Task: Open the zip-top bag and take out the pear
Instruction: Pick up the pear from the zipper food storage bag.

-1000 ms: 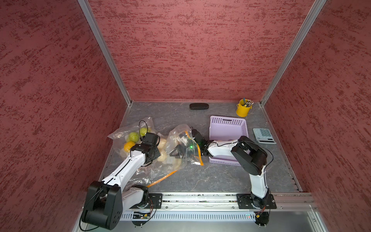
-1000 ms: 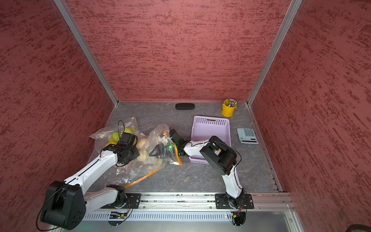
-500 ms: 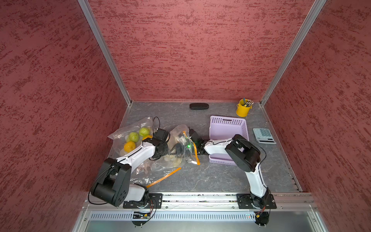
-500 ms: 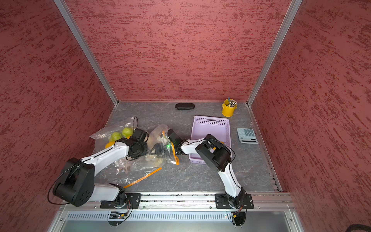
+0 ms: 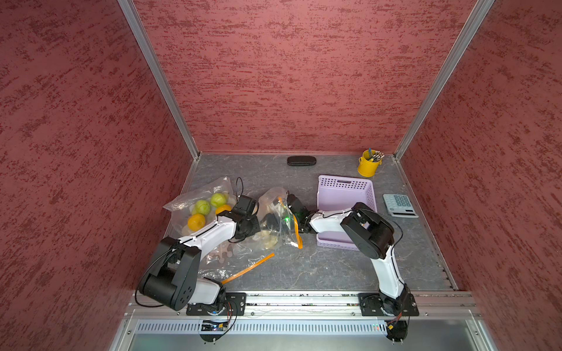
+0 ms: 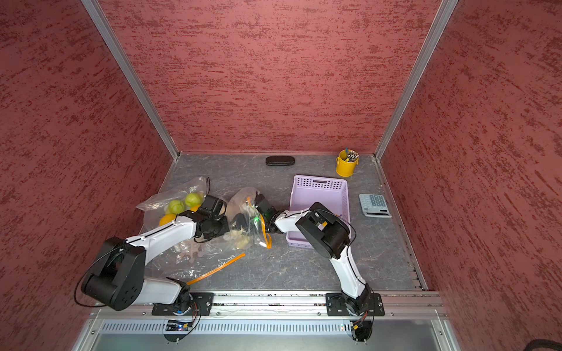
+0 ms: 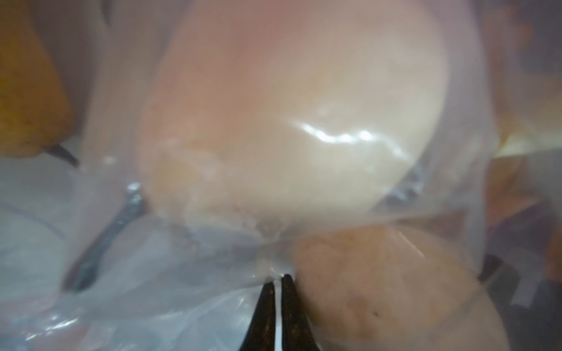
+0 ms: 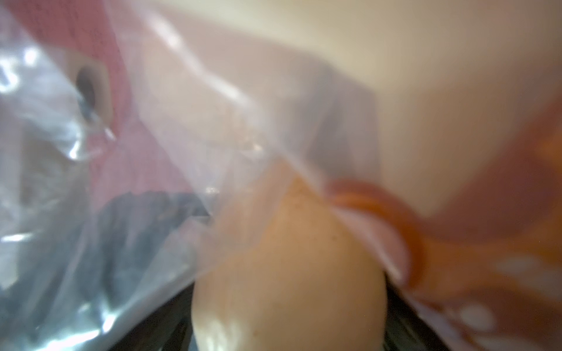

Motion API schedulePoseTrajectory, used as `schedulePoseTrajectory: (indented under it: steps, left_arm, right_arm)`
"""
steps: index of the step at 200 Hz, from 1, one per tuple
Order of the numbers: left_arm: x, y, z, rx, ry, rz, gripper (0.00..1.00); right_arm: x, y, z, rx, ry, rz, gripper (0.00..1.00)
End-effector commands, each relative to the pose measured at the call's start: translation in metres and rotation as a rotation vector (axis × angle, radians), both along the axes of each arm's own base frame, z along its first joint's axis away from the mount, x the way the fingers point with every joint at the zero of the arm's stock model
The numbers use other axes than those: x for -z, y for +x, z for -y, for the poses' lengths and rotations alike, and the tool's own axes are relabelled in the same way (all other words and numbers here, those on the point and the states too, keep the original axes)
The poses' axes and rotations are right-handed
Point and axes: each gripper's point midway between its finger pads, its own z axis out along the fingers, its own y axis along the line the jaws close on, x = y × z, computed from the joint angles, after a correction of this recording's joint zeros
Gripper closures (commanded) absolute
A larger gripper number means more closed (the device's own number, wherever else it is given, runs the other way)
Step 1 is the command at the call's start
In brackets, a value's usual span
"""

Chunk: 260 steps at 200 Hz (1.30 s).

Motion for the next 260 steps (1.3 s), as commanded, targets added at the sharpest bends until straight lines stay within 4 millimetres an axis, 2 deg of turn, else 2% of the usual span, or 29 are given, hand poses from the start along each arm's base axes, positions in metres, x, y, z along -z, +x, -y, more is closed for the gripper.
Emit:
schedulePoseTrajectory:
  steps: [1, 45, 70, 93, 109, 123, 133, 159, 170, 190, 207, 234, 260]
  left_arm:
    - [0.000, -0.005, 0.009, 0.035, -0.046, 0.000, 0.97]
    - [-0.008, -0.001, -0.014, -0.029, -0.033, 0.034, 0.97]
    - [-0.008, 0.005, -0.020, -0.049, -0.023, 0.037, 0.97]
    - [-0.011, 0.009, -0.023, -0.069, -0.022, 0.044, 1.00]
    - [-0.029, 0.010, -0.022, -0.098, -0.069, 0.106, 0.95]
    - [-0.050, 0.008, -0.021, -0.100, -0.093, 0.164, 0.95]
    - [-0.057, 0.008, -0.021, -0.086, -0.093, 0.173, 0.95]
    - [-0.052, 0.010, -0.034, -0.109, -0.040, 0.149, 0.99]
    - [-0.061, 0.010, -0.029, -0.107, -0.075, 0.175, 0.97]
    - [-0.079, -0.007, 0.003, -0.047, -0.188, 0.175, 0.95]
    - [-0.072, -0.027, 0.019, -0.021, -0.223, 0.122, 0.95]
    - [-0.058, -0.047, 0.037, 0.017, -0.291, 0.056, 0.97]
    - [-0.014, -0.062, 0.041, 0.034, -0.215, -0.057, 1.00]
  right_arm:
    - [0.016, 0.013, 0.010, 0.076, -0.052, 0.039, 0.26]
    - [-0.024, 0.004, 0.022, 0.041, -0.048, 0.137, 0.38]
    - [-0.045, -0.008, 0.027, -0.015, -0.031, 0.149, 0.38]
    - [-0.049, -0.015, 0.035, -0.030, -0.024, 0.134, 0.38]
    - [-0.044, -0.015, 0.042, -0.016, -0.038, 0.131, 0.38]
    - [-0.043, -0.015, 0.046, -0.009, -0.032, 0.122, 0.39]
    - [-0.047, -0.015, 0.048, -0.002, -0.018, 0.127, 0.39]
    - [-0.058, -0.019, 0.052, -0.026, 0.030, 0.109, 0.39]
    - [-0.057, -0.023, 0.055, -0.030, 0.021, 0.104, 0.39]
    - [-0.056, -0.028, 0.059, -0.038, 0.024, 0.096, 0.39]
    - [-0.052, -0.029, 0.059, -0.042, 0.020, 0.085, 0.39]
    - [-0.048, -0.028, 0.056, -0.041, 0.025, 0.070, 0.40]
    - [-0.050, -0.027, 0.055, -0.042, 0.031, 0.075, 0.41]
